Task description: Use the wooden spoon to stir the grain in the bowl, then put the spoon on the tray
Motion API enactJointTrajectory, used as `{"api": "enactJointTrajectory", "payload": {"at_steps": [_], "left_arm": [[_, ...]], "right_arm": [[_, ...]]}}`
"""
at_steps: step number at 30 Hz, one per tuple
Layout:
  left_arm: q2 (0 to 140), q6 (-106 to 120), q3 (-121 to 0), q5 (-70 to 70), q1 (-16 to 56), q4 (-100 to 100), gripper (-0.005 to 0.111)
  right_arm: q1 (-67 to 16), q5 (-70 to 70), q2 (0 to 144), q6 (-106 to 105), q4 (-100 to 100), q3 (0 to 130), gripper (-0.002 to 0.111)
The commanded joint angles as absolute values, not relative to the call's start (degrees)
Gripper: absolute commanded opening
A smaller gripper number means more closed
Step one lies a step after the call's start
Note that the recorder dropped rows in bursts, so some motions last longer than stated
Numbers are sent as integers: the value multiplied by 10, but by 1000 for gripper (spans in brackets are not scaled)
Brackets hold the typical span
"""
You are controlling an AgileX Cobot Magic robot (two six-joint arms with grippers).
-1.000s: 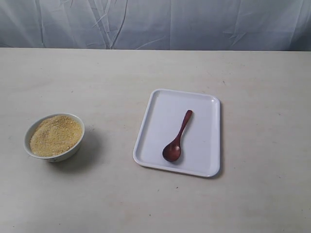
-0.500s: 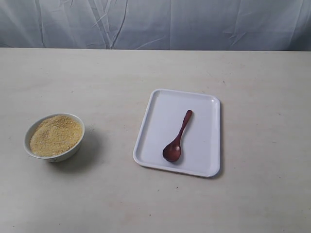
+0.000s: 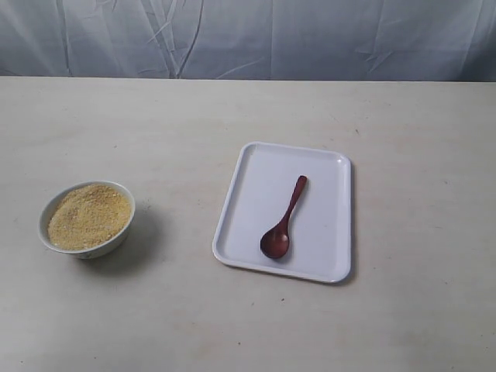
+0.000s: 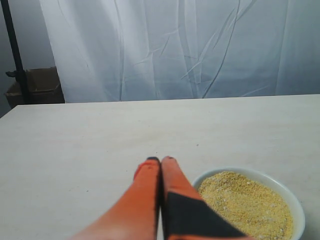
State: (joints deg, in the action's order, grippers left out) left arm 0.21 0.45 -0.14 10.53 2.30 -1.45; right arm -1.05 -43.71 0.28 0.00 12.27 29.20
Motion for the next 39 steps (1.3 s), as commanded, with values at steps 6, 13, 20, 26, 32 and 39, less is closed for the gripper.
{"api": "enactJointTrajectory", "payload": {"at_steps": [6,13,20,26,32,39], "left_arm": [[0,4,0,103,24,-16,0],[0,4,0,103,24,-16,0],[0,4,0,103,24,-16,0],[0,4,0,103,24,-16,0],[0,4,0,103,24,-16,0],[0,4,0,103,24,-16,0]], "right_arm": [[-7,-432,0,0,123,289,0],[-7,-431,0,0,118,287,0],[-7,-405,0,0,41,277,0],[-7,-310,0,0,28,186,0],[-7,-232,0,0,18,59,0],[-7,-167,0,0,-6,0,0]]}}
